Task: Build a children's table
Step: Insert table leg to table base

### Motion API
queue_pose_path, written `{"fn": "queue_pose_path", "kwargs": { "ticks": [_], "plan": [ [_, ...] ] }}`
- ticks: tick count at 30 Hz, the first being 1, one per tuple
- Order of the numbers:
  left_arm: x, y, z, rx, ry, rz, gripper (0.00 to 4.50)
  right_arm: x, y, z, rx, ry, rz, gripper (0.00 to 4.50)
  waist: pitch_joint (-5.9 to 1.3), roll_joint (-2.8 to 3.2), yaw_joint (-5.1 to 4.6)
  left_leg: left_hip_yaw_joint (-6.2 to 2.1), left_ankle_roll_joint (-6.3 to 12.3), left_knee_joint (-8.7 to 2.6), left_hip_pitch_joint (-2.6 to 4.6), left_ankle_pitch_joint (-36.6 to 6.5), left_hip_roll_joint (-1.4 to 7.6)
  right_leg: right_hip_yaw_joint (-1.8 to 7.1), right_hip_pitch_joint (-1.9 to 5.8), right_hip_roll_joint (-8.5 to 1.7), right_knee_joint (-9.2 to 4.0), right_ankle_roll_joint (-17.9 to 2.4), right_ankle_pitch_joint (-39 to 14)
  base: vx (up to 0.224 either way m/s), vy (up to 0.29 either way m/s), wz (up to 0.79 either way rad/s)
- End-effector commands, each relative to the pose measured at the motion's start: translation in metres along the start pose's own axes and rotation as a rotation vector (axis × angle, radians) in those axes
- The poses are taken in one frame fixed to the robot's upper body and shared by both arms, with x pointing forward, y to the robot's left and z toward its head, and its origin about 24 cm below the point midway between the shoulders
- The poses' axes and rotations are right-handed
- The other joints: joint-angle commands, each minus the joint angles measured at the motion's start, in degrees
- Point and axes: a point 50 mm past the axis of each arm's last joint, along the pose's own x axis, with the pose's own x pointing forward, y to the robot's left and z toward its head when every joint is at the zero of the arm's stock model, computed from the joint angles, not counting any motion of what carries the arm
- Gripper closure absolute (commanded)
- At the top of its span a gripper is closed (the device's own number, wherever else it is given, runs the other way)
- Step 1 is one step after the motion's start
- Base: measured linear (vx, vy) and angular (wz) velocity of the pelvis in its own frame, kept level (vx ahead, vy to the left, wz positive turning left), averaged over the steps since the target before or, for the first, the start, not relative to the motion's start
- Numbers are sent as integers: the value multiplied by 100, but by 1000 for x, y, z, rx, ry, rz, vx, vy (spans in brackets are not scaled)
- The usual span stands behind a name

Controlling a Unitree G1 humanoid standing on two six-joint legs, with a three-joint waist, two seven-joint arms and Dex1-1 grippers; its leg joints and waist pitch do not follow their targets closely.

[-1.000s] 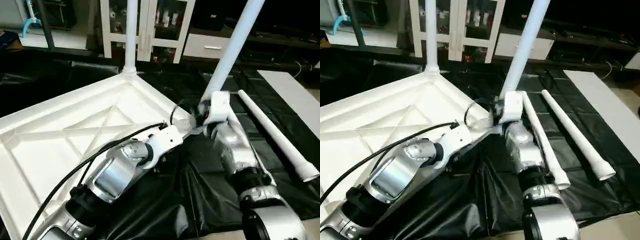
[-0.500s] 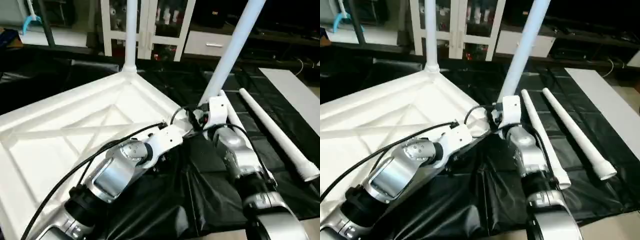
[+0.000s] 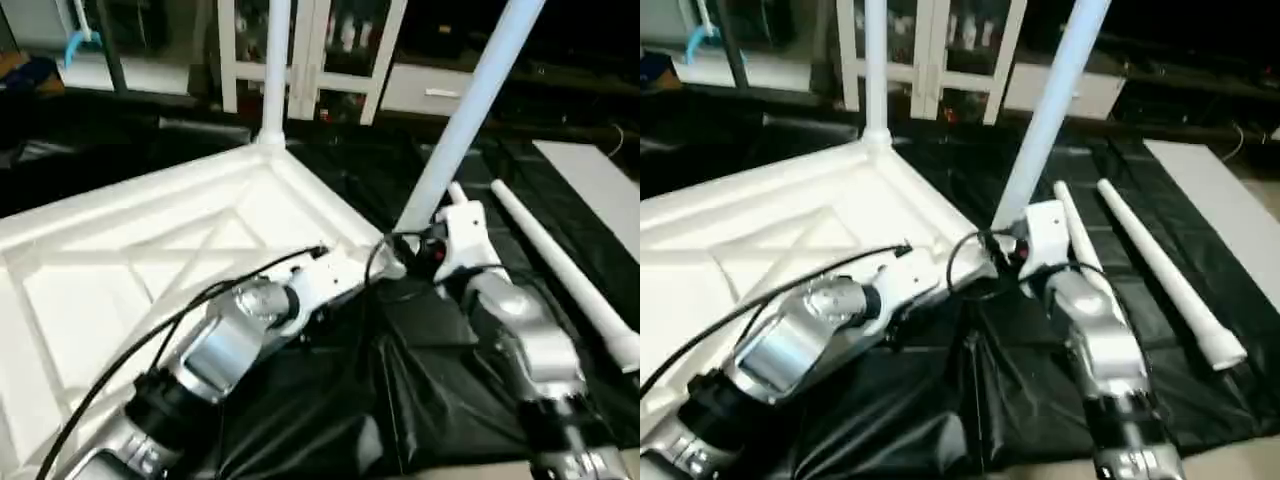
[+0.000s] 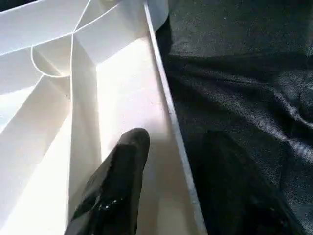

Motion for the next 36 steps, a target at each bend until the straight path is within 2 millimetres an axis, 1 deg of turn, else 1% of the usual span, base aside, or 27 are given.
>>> {"fn": "queue_pose_path", "kwargs": {
  "ticks": [1,2,3,4,5,7,8,9,11,12,14,15,17,19,21,22,23,25,26,27,29,32,35,36],
  "plan": [
    [1,4,10,-3,-39,25,243,-15,-11,1,4,17,-4,96,-308,65,32,16,185,-375,62,-278,116,231,335,-224,-295,-1063,126,0,0,0],
    [1,4,11,-11,-41,24,243,-17,-13,0,1,25,3,96,-313,63,51,15,199,-369,62,-258,116,230,348,-225,-293,-1061,141,0,0,0],
    [2,2,11,-36,-46,10,226,-25,-17,-5,-17,56,29,90,-306,52,68,15,225,-369,53,-294,119,228,350,-233,-299,-1071,80,0,0,0],
    [2,0,11,-56,-49,4,226,-31,-22,-9,-38,79,36,90,-305,51,99,19,238,-359,61,-325,120,228,351,-238,-308,-1065,28,0,0,0],
    [3,-1,12,-70,-52,1,216,-37,-27,-13,-58,105,35,87,-297,33,114,25,251,-361,65,-377,130,231,334,-246,-324,-1065,-91,0,0,0],
    [3,-1,12,-82,-57,1,209,-44,-33,-18,-81,136,31,87,-287,16,113,21,255,-362,40,-553,118,226,324,-254,-369,-1003,-505,0,0,0],
    [4,-1,13,-89,-62,3,196,-48,-38,-20,-95,148,23,87,-284,14,112,16,252,-364,36,-593,119,225,322,-260,-379,-980,-617,0,0,0],
    [4,-1,13,-94,-65,4,182,-51,-41,-21,-105,157,15,87,-284,3,110,7,247,-361,26,-641,121,222,321,-263,-401,-914,-809,0,0,0],
    [5,-1,13,-102,-67,9,167,-57,-53,-25,-109,181,-34,87,-285,4,95,4,250,-355,21,-665,115,217,308,-251,-413,-875,-887,0,0,0],
    [8,-2,13,-114,-68,9,166,-62,-57,-27,-106,203,-9,87,-293,39,98,-6,260,-354,18,-636,112,215,315,-249,-404,-861,-877,0,0,0],
    [8,-3,13,-123,-68,8,166,-63,-57,-28,-104,208,11,87,-292,24,95,-1,290,-345,28,-632,117,213,304,-243,-413,-876,-817,0,0,0],
    [9,-4,14,-131,-66,3,166,-66,-57,-28,-100,214,37,87,-305,18,101,-4,335,-337,23,-583,119,212,322,-247,-398,-918,-700,0,0,0],
    [11,-4,14,-150,-55,9,166,-69,-58,-29,-102,221,70,87,-306,19,109,-3,404,-331,15,-505,120,211,324,-252,-387,-998,-562,0,0,0],
    [14,-2,13,-174,-33,38,166,-72,-59,-28,-108,224,88,87,-313,5,113,-1,499,-320,15,-403,125,207,332,-247,-373,-1108,-371,0,0,0],
    [16,1,11,-182,-12,58,166,-71,-60,-26,-114,221,84,87,-312,-2,112,1,536,-318,15,-421,114,204,332,-249,-385,-1123,-462,0,0,0],
    [17,1,11,-187,-8,59,166,-71,-59,-26,-113,219,86,87,-311,-1,116,-3,537,-319,22,-460,120,203,330,-258,-393,-1122,-551,0,0,0],
    [17,2,10,-195,-3,58,166,-70,-59,-25,-112,216,88,87,-308,-5,108,-4,528,-322,12,-505,115,199,331,-254,-404,-1096,-661,0,0,0],
    [19,1,10,-226,-4,40,166,-68,-57,-24,-111,211,91,87,-308,-5,111,-6,511,-323,14,-523,118,198,331,-261,-408,-1081,-731,0,0,0],
    [20,1,9,-230,2,39,195,-67,-56,-24,-112,209,93,87,-308,4,113,-10,498,-323,13,-526,119,195,327,-260,-411,-1072,-763,0,0,0],
    [21,1,8,-231,8,43,202,-66,-56,-24,-116,207,96,87,-311,-5,114,-8,492,-321,19,-543,119,194,321,-255,-413,-1057,-784,0,0,0],
    [22,2,7,-236,16,58,202,-66,-55,-23,-116,204,100,87,-307,1,118,-8,491,-322,19,-539,119,194,321,-256,-417,-1057,-777,0,0,0],
    [23,3,7,-228,22,61,240,-65,-55,-22,-116,201,103,87,-313,3,124,-9,508,-318,29,-527,120,191,318,-255,-413,-1068,-729,0,0,0],
    [27,2,11,-213,9,42,246,-63,-55,-20,-118,189,99,87,-306,2,130,-13,510,-325,18,-535,120,187,323,-263,-420,-1072,-771,0,0,0],
    [27,0,12,-189,7,22,257,-62,-56,-19,-119,181,94,87,-311,0,127,-19,502,-326,17,-558,122,183,328,-267,-419,-1061,-814,0,0,0]
  ]
}}
